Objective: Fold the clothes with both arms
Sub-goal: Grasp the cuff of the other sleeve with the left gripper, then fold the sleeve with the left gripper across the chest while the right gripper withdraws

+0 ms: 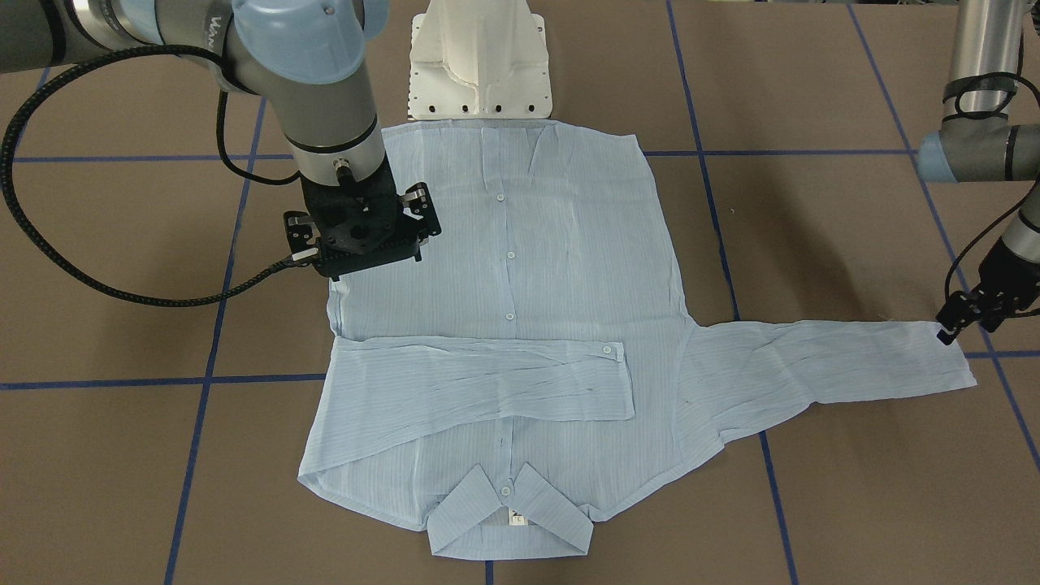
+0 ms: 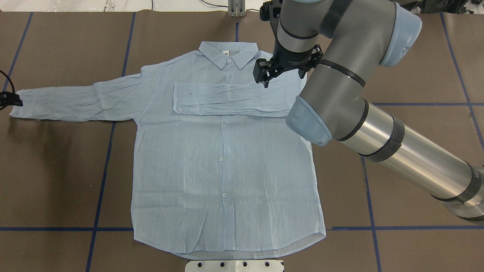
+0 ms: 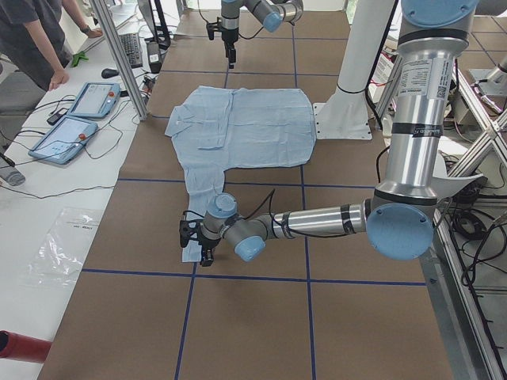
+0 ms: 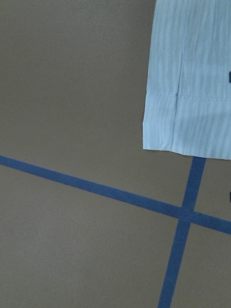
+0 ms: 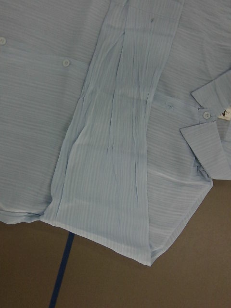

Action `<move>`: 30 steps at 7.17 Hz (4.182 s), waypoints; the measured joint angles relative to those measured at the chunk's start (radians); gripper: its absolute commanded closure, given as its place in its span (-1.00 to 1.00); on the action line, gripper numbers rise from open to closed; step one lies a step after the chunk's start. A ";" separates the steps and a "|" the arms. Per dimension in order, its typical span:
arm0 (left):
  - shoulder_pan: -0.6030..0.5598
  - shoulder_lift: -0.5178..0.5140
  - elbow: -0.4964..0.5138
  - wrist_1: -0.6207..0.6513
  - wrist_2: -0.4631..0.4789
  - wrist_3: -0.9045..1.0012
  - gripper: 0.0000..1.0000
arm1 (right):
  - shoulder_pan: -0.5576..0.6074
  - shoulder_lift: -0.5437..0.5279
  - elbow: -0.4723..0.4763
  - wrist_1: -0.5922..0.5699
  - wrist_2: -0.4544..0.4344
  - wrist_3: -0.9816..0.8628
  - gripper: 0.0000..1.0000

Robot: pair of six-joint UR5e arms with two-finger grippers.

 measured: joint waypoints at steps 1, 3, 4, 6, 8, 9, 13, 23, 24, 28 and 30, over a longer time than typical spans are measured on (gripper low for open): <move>0.002 0.000 0.006 0.000 0.000 -0.001 -0.50 | 0.000 -0.004 0.007 0.000 0.000 0.001 -0.99; 0.003 0.000 0.011 0.000 -0.001 -0.001 -0.50 | 0.000 -0.006 0.014 0.001 0.000 0.003 -0.99; 0.004 0.000 0.012 0.001 -0.001 -0.001 -0.50 | 0.000 -0.007 0.016 0.001 -0.001 0.005 -1.00; 0.018 0.000 0.017 0.001 -0.001 0.000 -0.49 | 0.000 -0.007 0.019 0.001 -0.001 0.006 -1.00; 0.026 0.000 0.019 0.002 -0.001 0.000 -0.40 | 0.000 -0.008 0.021 0.001 -0.001 0.006 -1.00; 0.027 0.000 0.019 0.002 -0.002 0.000 -0.30 | 0.000 -0.010 0.026 0.000 -0.001 0.007 -0.99; 0.028 0.000 0.016 0.001 -0.008 -0.001 -0.20 | 0.000 -0.034 0.061 -0.001 -0.001 0.007 -1.00; 0.026 0.005 0.014 0.002 -0.013 0.001 0.46 | 0.000 -0.041 0.069 0.000 -0.002 0.008 -0.99; 0.026 0.006 0.013 0.001 -0.012 -0.001 0.73 | 0.000 -0.042 0.069 0.000 -0.002 0.008 -0.99; 0.024 0.008 -0.035 0.010 -0.011 -0.008 1.00 | 0.000 -0.048 0.071 0.001 -0.002 0.008 -1.00; 0.020 0.013 -0.114 0.034 -0.013 -0.008 1.00 | 0.000 -0.059 0.074 0.001 -0.002 0.007 -0.99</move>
